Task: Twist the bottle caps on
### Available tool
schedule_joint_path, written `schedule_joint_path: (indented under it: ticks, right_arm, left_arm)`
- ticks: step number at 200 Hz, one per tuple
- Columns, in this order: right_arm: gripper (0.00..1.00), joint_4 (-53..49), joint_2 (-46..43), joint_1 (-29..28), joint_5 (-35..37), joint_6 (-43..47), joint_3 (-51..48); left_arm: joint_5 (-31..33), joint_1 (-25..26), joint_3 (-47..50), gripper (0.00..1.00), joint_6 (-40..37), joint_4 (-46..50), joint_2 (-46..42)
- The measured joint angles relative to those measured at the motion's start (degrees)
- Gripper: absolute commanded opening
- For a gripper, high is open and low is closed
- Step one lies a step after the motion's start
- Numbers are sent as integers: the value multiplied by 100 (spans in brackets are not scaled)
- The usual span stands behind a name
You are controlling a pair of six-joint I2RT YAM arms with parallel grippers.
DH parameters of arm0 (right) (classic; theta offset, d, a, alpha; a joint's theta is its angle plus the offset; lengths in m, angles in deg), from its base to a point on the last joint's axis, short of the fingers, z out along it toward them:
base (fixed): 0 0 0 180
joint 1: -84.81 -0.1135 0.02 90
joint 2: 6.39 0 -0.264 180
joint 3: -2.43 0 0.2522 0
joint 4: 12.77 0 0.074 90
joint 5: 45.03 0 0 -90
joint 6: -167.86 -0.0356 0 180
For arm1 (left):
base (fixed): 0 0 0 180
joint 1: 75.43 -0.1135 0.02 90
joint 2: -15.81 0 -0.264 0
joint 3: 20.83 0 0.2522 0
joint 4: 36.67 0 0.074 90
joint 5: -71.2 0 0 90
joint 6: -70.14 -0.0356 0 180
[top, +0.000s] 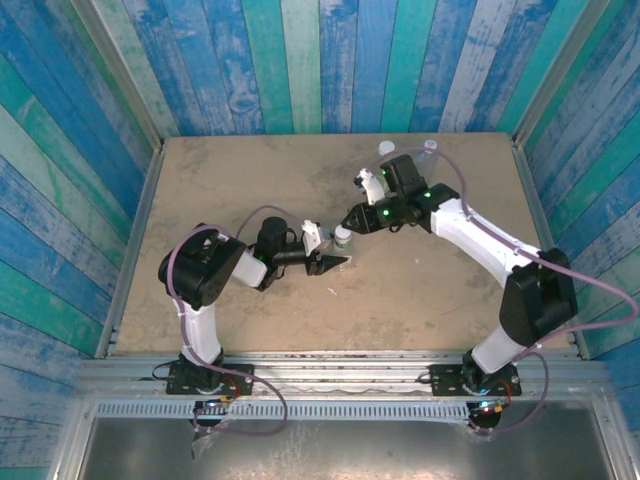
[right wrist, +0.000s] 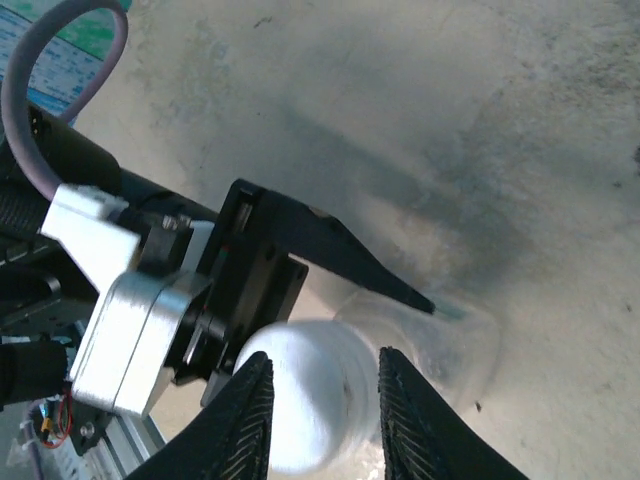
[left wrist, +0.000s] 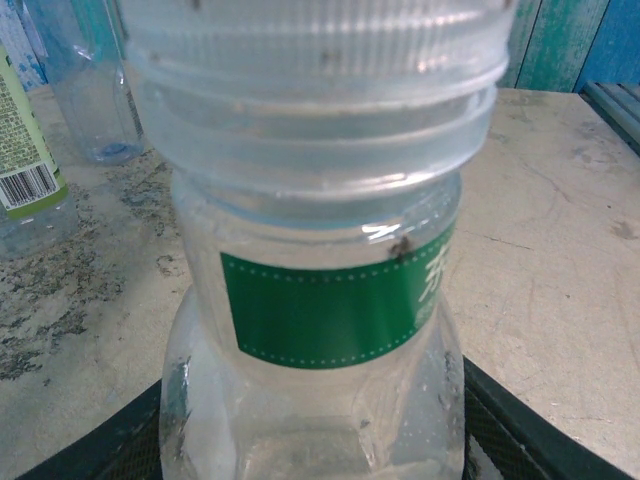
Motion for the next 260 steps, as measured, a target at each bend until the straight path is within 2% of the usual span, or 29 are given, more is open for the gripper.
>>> schedule_joint_path:
  ticks: [51, 102, 115, 150, 163, 180, 231, 260]
  right_arm:
    - [18, 586, -223, 33, -199, -179, -531]
    - [20, 1178, -800, 9, -216, -507, -1338]
    - [23, 1172, -905, -22, -212, -533, -1440]
    - [44, 734, -1034, -105, -138, -205, -1434]
    - [54, 463, -1051, -114, -63, 184, -1303]
    - [61, 50, -1069, -111, 9, 927, -1005]
    - [73, -1226, -1091, -138, 302, 3604, -96]
    - [72, -1864, -828, -186, 396, 4824, 258]
  left_arm:
    - [-39, 0, 0, 61, -42, 0, 2]
    - [-127, -9, 0, 61, -109, 26, 2]
    - [-122, -13, -4, 61, -107, 42, 2]
    - [-76, 20, -63, 63, -164, 173, 0]
    - [-66, 44, -66, 64, -286, 203, -4]
    - [-63, 74, -66, 64, -424, 267, -7]
    - [-310, 107, -4, 63, -581, 426, -15]
    - [-407, 107, -28, 61, -632, 514, -15]
